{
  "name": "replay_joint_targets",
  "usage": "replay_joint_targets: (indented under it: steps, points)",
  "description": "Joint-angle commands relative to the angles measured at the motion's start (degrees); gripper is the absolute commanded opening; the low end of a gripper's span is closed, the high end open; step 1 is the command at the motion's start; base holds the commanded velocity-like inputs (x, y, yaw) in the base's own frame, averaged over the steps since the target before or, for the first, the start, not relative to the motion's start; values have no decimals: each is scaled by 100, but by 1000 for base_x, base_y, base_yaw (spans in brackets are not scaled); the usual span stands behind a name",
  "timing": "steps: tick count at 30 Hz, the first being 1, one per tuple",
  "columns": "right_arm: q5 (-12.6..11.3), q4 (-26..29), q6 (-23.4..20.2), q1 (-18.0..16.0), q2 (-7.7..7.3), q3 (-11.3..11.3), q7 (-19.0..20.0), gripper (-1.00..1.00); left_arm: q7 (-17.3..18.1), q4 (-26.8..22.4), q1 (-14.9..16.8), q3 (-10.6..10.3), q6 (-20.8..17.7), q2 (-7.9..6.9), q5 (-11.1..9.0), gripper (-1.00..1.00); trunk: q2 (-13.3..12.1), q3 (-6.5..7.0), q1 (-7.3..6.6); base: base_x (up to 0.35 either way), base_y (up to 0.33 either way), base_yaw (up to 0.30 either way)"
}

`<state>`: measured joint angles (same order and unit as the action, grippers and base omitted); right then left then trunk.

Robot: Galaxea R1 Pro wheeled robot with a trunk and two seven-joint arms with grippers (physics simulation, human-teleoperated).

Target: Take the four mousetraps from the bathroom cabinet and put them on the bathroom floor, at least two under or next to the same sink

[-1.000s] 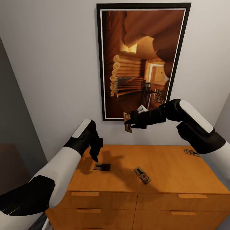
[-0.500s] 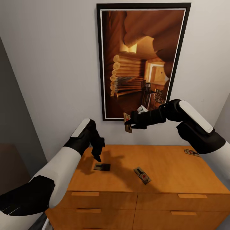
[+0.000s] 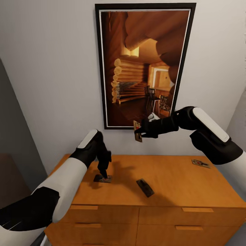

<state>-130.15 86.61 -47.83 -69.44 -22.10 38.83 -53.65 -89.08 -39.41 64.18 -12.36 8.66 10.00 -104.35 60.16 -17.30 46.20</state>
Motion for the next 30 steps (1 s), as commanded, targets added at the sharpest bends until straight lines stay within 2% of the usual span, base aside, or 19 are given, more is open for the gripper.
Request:
replay_joint_targets:
  steps: [1,11,13,19,21,26,30]
  points:
    - [-54,5,9,-8,-5,3,-58,-100,-4,14,7,-21,60,0,-15,100,6,-8,1,0,-56,0]
    - [-56,5,10,-8,-13,13,-58,-100,-4,216,7,-148,66,0,12,100,6,-8,1,0,-16,0]
    - [-56,5,10,-8,-13,16,-58,-100,-4,225,7,-244,66,0,32,100,6,-8,1,0,-1,0]
    - [-54,11,-6,-8,-12,12,-55,-100,-4,239,7,-798,29,0,66,100,6,-8,1,0,0,0]
    - [-54,8,-11,-8,-8,11,-52,-100,-4,227,7,-890,0,-17,70,100,6,-8,1,0,0,0]
    - [-55,-7,-15,-8,-7,11,-50,-100,-4,205,7,-973,-104,-131,72,100,6,-8,1,0,0,0]
    - [-54,-18,-25,-8,-12,11,-49,-100,-4,196,7,-989,-158,-149,85,100,166,-80,89,0,0,0]
